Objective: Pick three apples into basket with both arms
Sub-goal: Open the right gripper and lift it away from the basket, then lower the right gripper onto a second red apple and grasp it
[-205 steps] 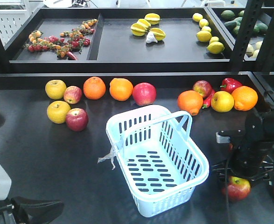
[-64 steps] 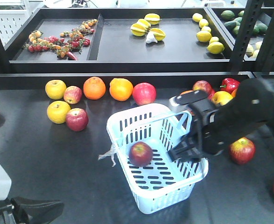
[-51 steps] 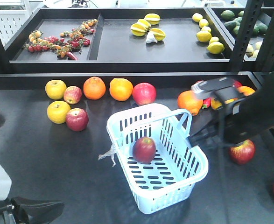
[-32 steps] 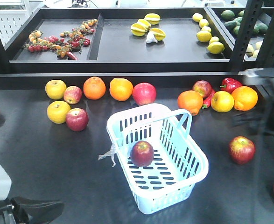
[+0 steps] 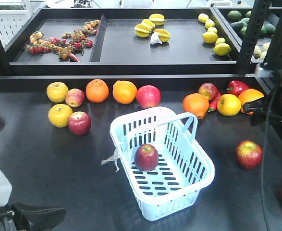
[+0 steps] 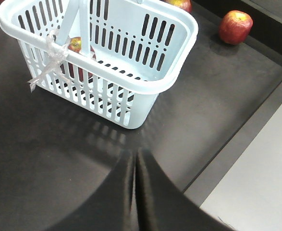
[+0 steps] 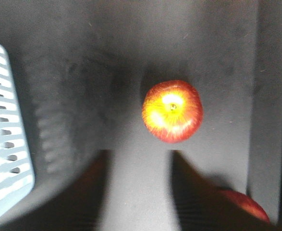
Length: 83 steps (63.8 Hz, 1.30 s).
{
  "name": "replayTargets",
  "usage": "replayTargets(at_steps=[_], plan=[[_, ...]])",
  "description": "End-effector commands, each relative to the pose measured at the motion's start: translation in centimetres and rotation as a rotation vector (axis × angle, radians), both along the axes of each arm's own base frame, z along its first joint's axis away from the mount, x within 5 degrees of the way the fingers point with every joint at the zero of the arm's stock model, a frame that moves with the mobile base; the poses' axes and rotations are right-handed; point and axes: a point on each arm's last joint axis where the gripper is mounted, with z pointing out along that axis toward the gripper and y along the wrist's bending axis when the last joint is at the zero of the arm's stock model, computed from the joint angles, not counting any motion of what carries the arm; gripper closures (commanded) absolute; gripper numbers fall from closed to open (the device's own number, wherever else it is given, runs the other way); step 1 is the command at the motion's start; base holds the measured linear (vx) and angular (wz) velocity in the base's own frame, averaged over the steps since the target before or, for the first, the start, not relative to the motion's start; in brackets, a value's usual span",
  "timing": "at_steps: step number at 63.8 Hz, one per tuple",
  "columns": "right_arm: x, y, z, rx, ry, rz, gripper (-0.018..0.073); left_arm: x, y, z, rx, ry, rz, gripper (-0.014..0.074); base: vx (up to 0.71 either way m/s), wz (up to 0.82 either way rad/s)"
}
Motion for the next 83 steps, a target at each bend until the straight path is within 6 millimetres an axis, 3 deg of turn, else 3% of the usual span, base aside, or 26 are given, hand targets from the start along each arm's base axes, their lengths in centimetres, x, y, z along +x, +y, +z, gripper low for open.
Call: replayTargets(at_steps=[1, 8, 31, 57, 70, 83], plan=[[1.5, -0.4, 1.0, -0.017, -0.022, 0.001, -0.0038, 0.4, -0.1, 1.1, -0.047, -0.042, 0.033, 0.0603, 0.00, 0.00], [3.1, -1.0, -0.9, -0.036, 0.027, -0.027, -0.0171, 0.4, -0.1, 1.1, -0.047, -0.042, 0.033, 0.0603, 0.00, 0.00], [6.8, -1.9, -6.0, -0.057, 0.147, -0.078, -0.0137, 0.4, -0.1, 1.1, -0.047, -0.042, 0.033, 0.0603, 0.00, 0.00], [7.5, -2.1, -12.3, -0.058, 0.276, -0.076, -0.0101, 0.4, -0.1, 1.1, -0.046, -0.044, 0.033, 0.0603, 0.00, 0.00], [7.6, -2.1, -12.0, -0.055, 0.265, -0.095, 0.0046, 0.4, -0.1, 1.1, -0.046, -0.044, 0.033, 0.0603, 0.00, 0.00], [7.5, -2.0, -10.0, -0.046, 0.225, -0.088, 0.0346, 0.4, -0.1, 1.1, -0.046, -0.044, 0.033, 0.0603, 0.00, 0.00]])
